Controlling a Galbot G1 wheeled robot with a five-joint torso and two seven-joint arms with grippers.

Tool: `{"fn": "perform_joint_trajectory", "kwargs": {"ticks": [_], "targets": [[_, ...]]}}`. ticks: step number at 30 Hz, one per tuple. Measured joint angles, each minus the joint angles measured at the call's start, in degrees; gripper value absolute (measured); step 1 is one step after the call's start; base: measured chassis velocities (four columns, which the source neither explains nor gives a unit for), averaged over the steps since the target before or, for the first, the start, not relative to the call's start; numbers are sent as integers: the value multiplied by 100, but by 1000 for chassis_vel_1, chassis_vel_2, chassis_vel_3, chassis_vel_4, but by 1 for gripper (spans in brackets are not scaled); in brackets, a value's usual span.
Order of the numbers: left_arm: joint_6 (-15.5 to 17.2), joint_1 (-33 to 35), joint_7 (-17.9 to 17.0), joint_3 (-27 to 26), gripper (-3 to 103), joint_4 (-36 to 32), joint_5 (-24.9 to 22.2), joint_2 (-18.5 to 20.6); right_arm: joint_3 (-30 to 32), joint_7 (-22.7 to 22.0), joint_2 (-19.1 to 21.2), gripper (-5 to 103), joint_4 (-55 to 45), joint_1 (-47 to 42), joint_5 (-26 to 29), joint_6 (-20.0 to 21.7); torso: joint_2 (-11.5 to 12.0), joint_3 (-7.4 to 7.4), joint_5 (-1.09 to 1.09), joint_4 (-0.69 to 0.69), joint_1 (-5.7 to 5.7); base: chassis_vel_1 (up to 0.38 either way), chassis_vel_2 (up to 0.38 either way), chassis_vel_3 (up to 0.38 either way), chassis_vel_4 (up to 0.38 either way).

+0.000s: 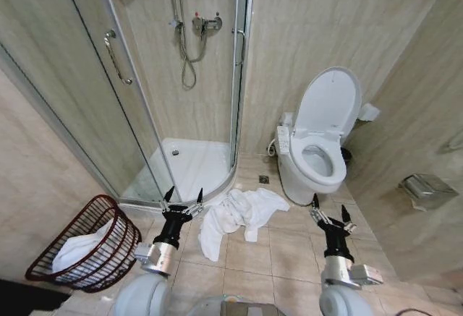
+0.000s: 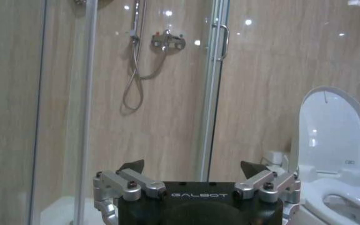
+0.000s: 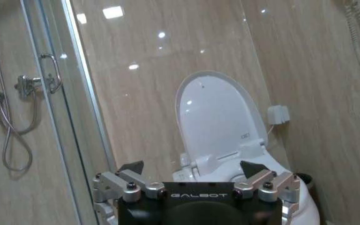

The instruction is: Discard the used towel into the hamper.

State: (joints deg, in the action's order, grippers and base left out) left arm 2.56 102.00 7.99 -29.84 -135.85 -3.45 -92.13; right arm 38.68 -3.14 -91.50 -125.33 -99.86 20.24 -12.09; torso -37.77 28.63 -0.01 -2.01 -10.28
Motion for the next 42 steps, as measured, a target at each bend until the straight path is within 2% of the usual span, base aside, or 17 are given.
{"fn": "perform_joint_trajectory", "kwargs": {"ticks": [5, 20, 42], "targets": [[0, 0, 0, 0, 100, 0, 0, 0, 195, -35, 48, 100, 172, 235, 97, 76, 119, -68, 1, -2, 50, 0, 0, 0, 0], [0, 0, 0, 0, 100, 0, 0, 0, 10, -21, -62, 100, 655, 400, 165, 5, 426, -246, 1, -1, 180, 0, 0, 0, 0], [0, 0, 0, 0, 100, 0, 0, 0, -135, 413, -66, 100, 631, -21, 156, 14, 940, -543, 1, 0, 397, 0, 0, 0, 0]]}}
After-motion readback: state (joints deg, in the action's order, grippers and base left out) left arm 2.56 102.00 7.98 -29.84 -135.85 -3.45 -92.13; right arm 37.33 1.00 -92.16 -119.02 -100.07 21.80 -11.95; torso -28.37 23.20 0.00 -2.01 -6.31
